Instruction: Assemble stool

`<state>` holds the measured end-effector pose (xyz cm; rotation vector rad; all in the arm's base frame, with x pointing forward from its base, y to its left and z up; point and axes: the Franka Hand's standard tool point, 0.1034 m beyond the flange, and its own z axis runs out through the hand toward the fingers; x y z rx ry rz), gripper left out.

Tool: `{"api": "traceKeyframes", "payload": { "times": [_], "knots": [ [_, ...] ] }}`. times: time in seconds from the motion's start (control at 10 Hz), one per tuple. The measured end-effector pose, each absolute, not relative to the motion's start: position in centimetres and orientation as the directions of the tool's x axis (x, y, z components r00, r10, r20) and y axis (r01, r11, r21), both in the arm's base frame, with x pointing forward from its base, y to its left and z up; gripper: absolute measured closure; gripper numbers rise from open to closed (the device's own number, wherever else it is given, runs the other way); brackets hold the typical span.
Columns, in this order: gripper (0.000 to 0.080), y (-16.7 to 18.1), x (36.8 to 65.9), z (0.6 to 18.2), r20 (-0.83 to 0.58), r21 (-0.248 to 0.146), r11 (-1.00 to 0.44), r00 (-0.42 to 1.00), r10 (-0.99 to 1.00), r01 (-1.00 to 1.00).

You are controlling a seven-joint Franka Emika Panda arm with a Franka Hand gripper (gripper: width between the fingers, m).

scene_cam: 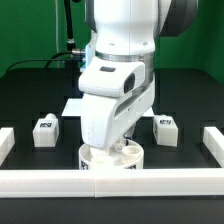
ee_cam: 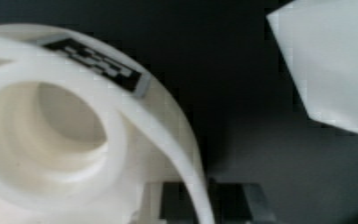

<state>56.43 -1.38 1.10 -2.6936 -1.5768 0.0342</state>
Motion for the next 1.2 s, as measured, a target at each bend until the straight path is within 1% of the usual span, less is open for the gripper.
{"api": "traceKeyframes", "payload": {
  "times": [0.4,0.5,0.6,0.8,1.0,1.2],
  "knots": [
    [0.0771,-1.1,56.5,1.1,-0.009,-0.030,-0.487,0.487,0.873,0.873],
    [0.0771,0.1,56.9,1.1,-0.007,-0.033,-0.471,0.471,0.882,0.881],
    [0.0771,1.1,57.0,1.1,-0.013,-0.048,-0.456,0.456,0.890,0.888],
    [0.0771,3.4,57.1,1.1,-0.011,-0.059,-0.433,0.433,0.901,0.899],
    [0.0771,6.0,57.2,1.1,-0.006,-0.061,-0.424,0.425,0.905,0.903],
    [0.0771,8.5,57.4,1.1,-0.003,-0.060,-0.453,0.454,0.891,0.889]
  ]
}}
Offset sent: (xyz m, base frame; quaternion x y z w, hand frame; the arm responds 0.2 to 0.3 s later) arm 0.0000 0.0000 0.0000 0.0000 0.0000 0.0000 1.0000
